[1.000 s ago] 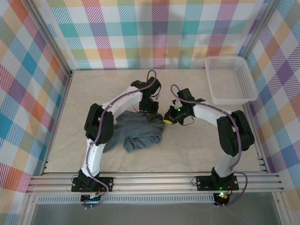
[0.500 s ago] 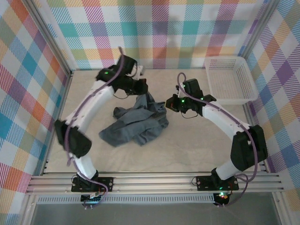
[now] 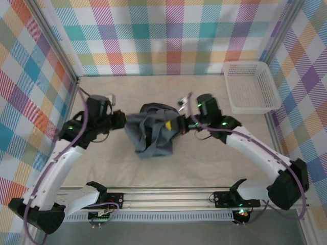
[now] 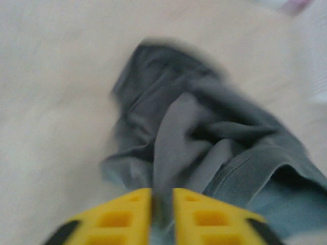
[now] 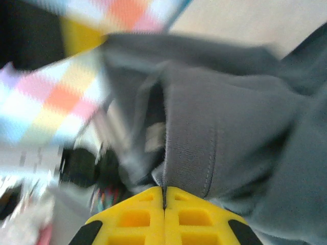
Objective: Fold the inside-out t-shirt
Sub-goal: Flatten out the T-shirt at the center of the table, then turn the T-shirt inside out at the center of the table.
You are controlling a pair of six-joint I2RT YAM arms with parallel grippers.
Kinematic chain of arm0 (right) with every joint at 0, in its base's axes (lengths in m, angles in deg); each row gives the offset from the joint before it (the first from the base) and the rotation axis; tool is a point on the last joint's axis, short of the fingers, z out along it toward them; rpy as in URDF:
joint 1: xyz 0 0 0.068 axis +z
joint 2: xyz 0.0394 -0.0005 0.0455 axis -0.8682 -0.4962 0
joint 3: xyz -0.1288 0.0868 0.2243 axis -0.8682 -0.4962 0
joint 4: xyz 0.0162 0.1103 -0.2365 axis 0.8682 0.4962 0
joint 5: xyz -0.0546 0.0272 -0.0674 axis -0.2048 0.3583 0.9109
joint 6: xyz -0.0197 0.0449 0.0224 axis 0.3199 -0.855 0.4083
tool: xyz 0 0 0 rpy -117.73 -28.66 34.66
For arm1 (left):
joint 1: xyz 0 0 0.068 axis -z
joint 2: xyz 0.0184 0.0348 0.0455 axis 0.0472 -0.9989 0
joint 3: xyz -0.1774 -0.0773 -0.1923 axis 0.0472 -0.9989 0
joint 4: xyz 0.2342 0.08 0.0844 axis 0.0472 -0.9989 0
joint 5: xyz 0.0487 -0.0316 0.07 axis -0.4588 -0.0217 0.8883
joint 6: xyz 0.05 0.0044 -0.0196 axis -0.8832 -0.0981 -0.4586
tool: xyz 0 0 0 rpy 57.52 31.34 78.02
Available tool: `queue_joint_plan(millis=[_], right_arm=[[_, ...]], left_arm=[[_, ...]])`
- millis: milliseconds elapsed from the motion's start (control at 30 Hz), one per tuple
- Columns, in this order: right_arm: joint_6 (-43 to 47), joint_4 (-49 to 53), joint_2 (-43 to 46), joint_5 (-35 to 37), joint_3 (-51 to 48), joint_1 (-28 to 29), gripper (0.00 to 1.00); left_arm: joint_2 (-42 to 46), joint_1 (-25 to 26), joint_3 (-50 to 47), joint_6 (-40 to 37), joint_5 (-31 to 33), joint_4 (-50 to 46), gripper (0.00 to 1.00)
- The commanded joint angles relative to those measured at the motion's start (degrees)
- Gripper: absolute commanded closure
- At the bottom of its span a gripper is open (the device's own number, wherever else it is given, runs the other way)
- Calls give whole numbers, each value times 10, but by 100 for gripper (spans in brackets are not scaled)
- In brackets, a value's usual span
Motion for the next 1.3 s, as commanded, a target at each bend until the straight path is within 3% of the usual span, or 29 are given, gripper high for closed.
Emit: queue_joint_plan(millis=[0,33,100,233,400,433,500,600,667,700,733,767,800,833,967,1100,1267], right_arm=[[21,57,-24,-70,-11,9,68],[-4,55,-23,-32,-5,6,60],[-54,45,-25,49,9,-11,56],[-140,37,-80,179,35,-46,57],[-101,99,-219,179,137,-30,40],[-89,112,-243,179,156,-22,31],[-70,135,-285,186,184,-3,23],[-76,139,-330,172,205,7,28],[-81,133,-337,161,210,7,53],[-83,128,-332,161,207,6,65],[-83,123,-322,163,199,5,82],[-87,121,-305,176,189,1,95],[-91,118,-287,190,172,-4,100],[-98,106,-258,202,142,-13,100],[-120,33,-124,217,-41,-51,100],[-71,13,-66,203,-176,-34,99],[-24,69,25,231,-173,-28,66]], left_arm=[[21,-11,-51,41,16,-21,54],[24,-11,-55,43,2,-9,49],[12,-11,-53,44,-33,24,43],[-78,7,-17,34,-103,59,41],[-205,25,22,-27,-83,45,36],[-233,24,33,-35,-84,39,30],[-285,26,48,-44,-104,39,18],[-356,33,69,-52,-106,46,8],[-391,37,80,-55,-89,56,8],[-402,37,84,-53,-82,61,13],[-411,35,88,-53,-77,64,34],[-416,32,93,-51,-79,65,63],[-413,27,95,-49,-88,68,94],[-401,19,96,-45,-107,76,100],[-321,-20,95,-15,-236,129,100],[-283,-18,117,10,-353,172,100],[-264,6,135,-13,-372,143,100]])
